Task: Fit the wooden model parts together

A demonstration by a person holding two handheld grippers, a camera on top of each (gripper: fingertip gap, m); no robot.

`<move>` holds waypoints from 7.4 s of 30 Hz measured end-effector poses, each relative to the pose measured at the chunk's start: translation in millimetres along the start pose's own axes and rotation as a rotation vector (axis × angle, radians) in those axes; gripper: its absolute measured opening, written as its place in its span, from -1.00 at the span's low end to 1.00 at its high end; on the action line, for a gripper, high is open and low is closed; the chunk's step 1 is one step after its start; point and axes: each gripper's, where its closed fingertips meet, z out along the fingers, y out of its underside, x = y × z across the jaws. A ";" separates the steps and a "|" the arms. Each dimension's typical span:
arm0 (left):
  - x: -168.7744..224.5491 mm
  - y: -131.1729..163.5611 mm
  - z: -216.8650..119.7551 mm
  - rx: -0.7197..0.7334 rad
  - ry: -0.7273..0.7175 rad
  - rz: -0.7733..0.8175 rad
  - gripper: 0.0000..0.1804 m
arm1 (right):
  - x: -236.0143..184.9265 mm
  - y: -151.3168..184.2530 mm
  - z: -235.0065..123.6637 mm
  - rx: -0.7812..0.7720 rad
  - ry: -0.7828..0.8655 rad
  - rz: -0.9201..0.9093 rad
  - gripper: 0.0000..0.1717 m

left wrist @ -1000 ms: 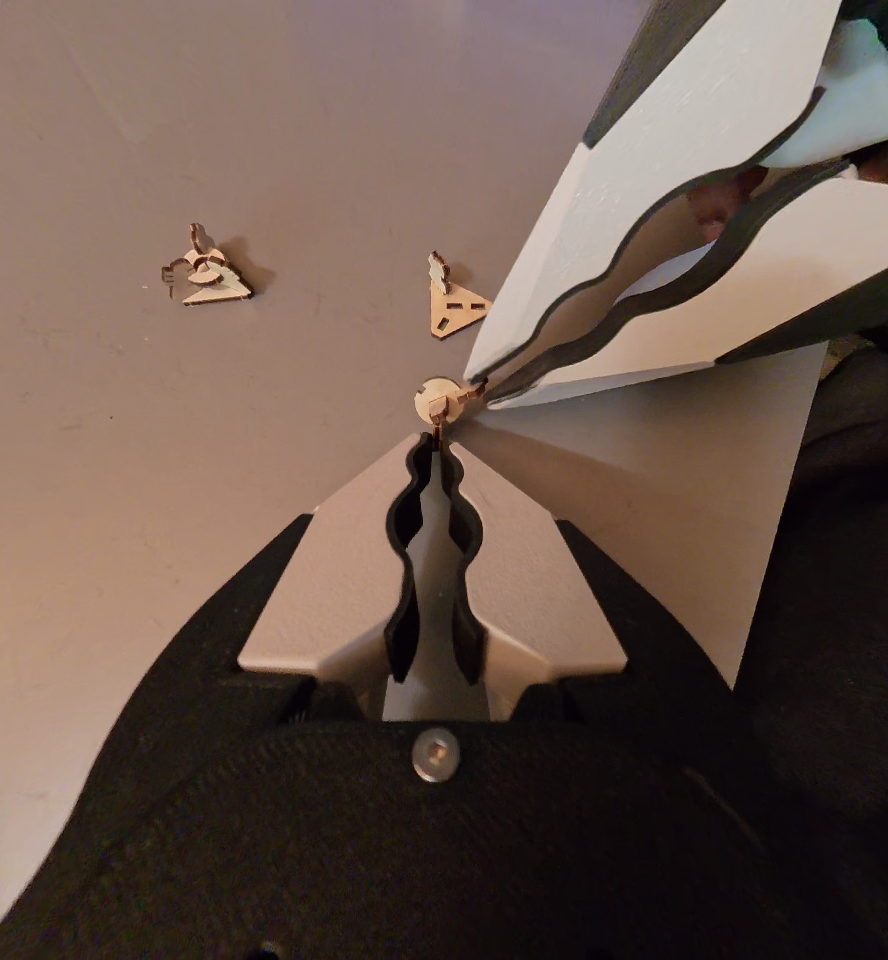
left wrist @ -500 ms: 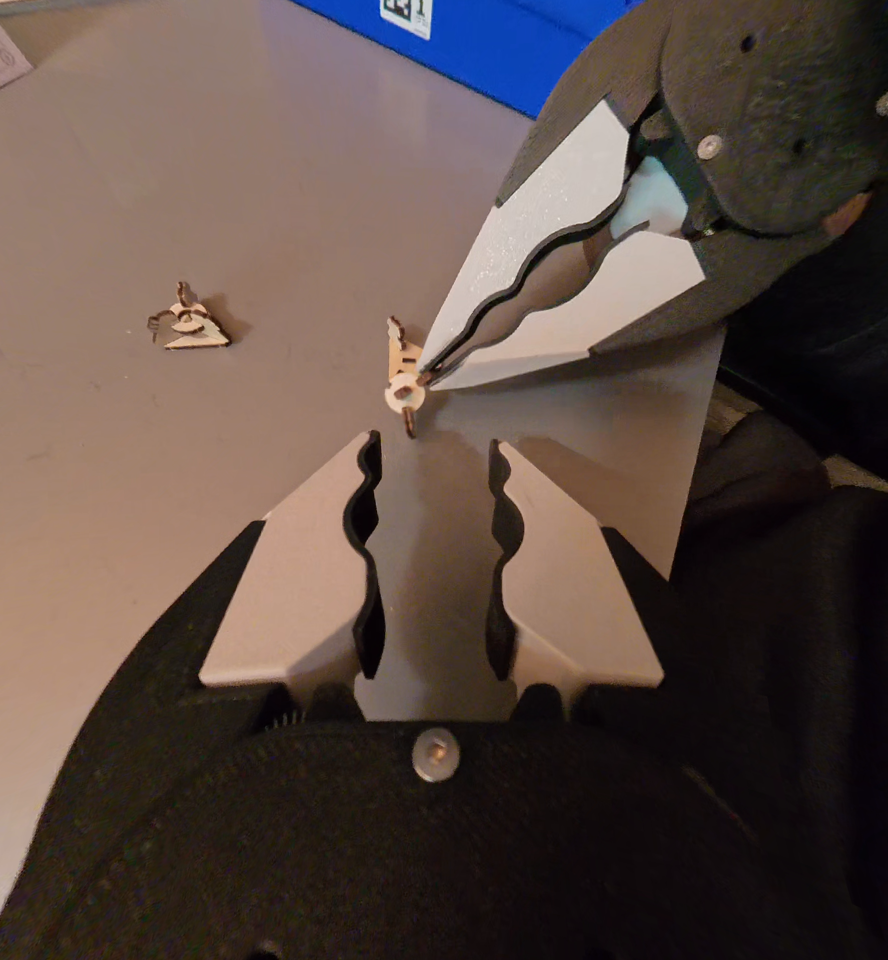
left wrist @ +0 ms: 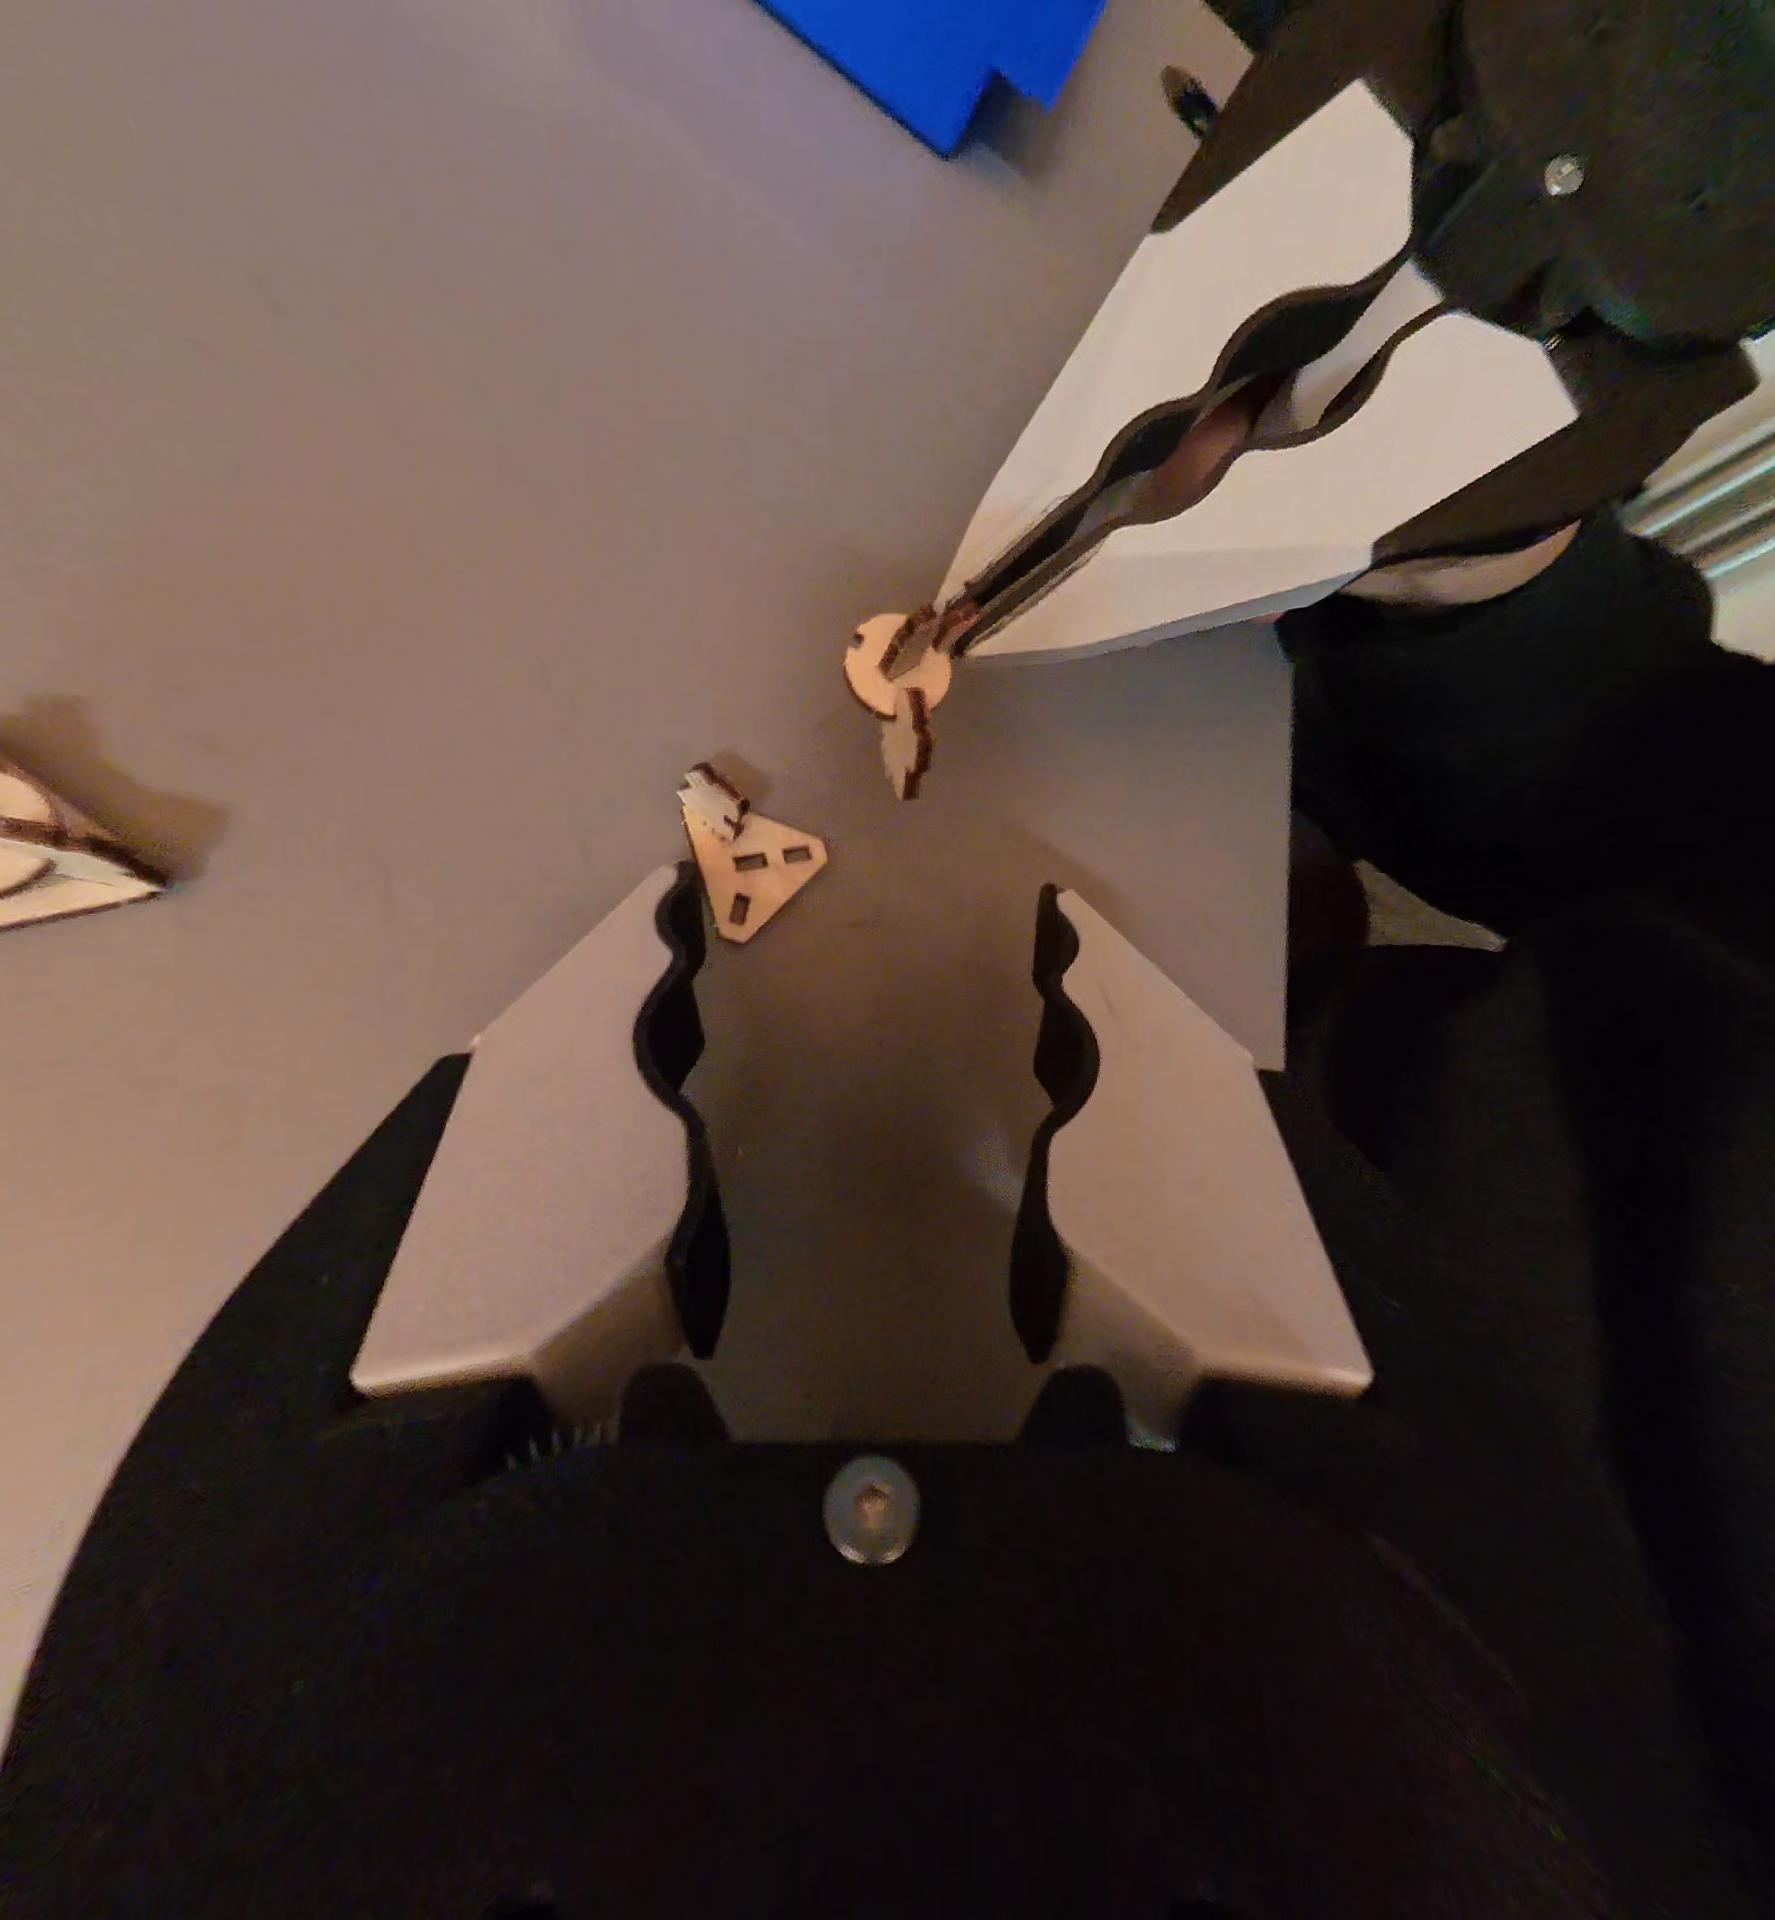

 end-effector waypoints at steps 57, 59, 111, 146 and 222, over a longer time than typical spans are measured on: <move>-7.3 -9.0 -1.5 0.027 0.123 0.042 -0.39 | -7.3 18.9 16.8 -0.183 -0.476 -0.145 -0.99; -6.7 -9.0 0.3 0.019 0.120 0.056 -0.39 | -5.5 18.8 16.1 -0.181 -0.475 -0.143 -0.99; -16.4 0.5 -7.0 -0.009 0.046 0.093 -0.52 | -7.4 32.0 25.1 -0.372 -0.521 -0.313 -0.99; -12.3 1.5 -6.4 0.010 0.045 0.050 -0.55 | -7.5 31.6 30.2 -0.500 -0.606 -0.508 -0.99; -7.2 -10.7 -1.3 0.040 0.100 0.053 -0.63 | -12.1 35.2 24.3 -0.505 -0.607 -0.031 -0.99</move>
